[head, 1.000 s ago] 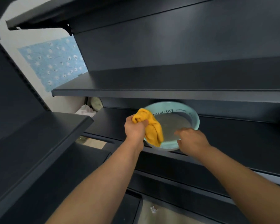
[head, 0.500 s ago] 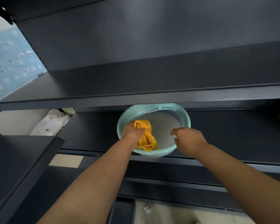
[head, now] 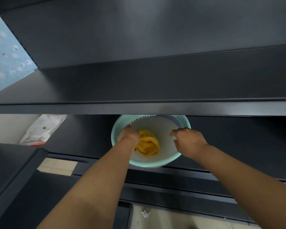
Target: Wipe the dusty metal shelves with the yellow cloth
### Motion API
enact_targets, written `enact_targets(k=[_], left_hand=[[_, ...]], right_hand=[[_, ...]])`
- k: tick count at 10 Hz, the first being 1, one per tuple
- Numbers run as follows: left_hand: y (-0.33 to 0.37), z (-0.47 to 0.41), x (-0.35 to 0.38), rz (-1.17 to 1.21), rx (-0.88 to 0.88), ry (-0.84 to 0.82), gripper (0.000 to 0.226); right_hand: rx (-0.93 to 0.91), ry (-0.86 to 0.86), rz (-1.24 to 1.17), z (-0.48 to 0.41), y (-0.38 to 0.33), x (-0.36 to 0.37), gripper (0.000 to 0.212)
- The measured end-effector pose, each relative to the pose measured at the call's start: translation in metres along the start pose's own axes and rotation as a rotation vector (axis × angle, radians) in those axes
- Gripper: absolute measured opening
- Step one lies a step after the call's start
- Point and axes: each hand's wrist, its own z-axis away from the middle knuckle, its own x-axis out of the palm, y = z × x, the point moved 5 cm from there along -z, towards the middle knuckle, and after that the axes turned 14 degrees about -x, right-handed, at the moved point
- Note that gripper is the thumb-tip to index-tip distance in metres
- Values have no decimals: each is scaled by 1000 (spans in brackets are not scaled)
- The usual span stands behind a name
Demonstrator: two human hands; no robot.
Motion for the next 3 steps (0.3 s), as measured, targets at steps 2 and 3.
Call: enact_targets(k=[2, 3], left_hand=[[-20, 6, -23, 64, 95, -62, 27], [-46, 6, -28, 129, 88, -49, 25]], right_hand=[[-87, -85, 34, -5, -38, 5, 25], [-117, -61, 23, -6, -61, 9, 30]])
